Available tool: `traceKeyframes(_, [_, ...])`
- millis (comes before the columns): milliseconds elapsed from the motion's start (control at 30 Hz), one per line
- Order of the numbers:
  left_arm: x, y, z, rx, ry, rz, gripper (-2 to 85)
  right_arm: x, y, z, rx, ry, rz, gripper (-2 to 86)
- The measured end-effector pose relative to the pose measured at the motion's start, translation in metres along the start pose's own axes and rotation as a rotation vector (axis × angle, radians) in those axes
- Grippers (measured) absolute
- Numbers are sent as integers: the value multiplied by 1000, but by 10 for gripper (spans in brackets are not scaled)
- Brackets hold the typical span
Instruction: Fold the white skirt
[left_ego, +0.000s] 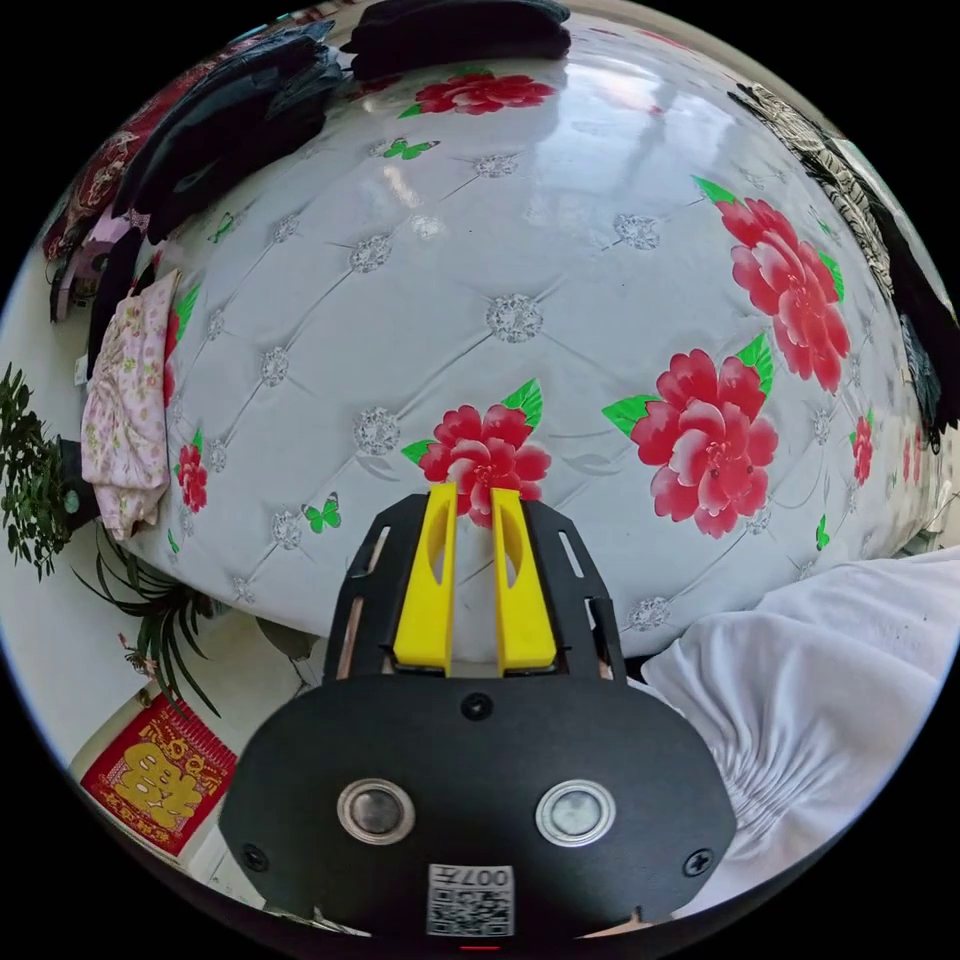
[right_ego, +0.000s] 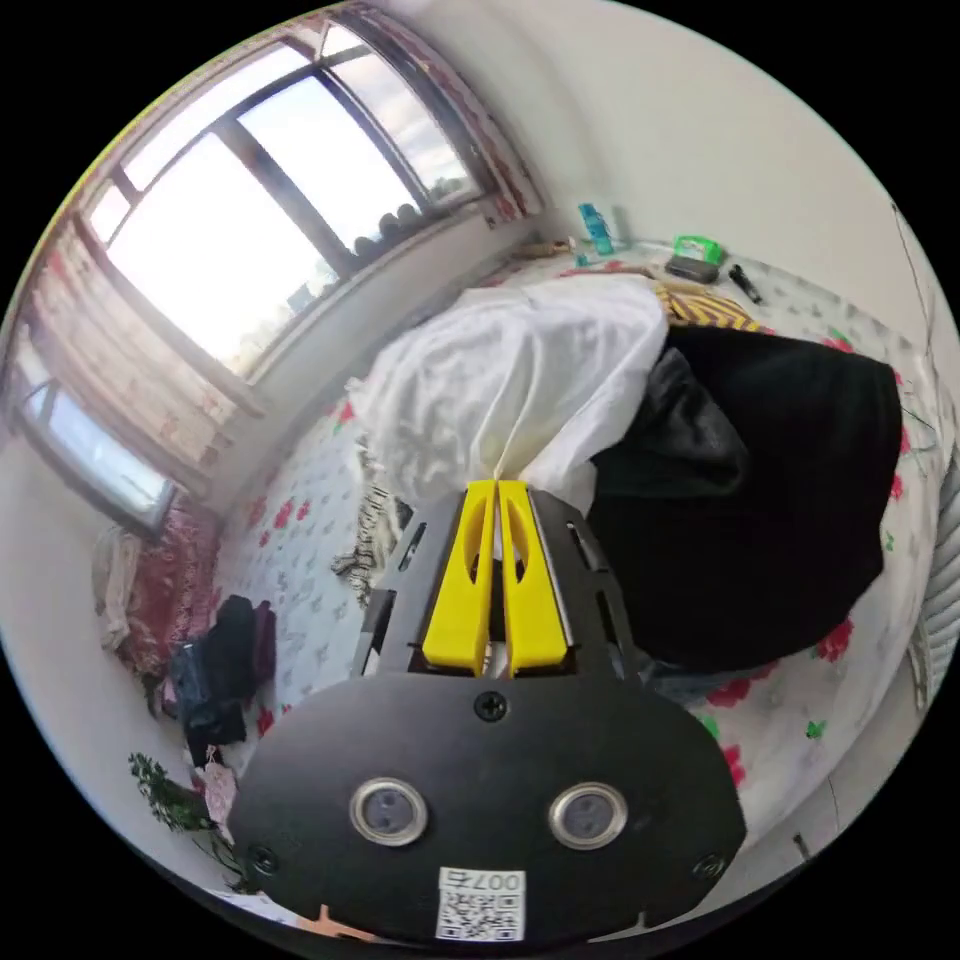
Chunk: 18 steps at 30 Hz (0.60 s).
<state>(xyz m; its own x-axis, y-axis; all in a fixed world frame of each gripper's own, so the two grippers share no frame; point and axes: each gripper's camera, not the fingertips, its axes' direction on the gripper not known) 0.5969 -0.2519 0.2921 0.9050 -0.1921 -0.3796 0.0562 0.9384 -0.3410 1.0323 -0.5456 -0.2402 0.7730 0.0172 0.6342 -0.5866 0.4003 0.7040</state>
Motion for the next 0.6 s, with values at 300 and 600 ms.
traceKeyframes(300, [-19,7,16,20,61,36,58,-290,283,-54,-166,-419,-921,0])
traceKeyframes(600, [-59,71,13,243,220,16,75,-433,688,21,-865,-710,-972,44])
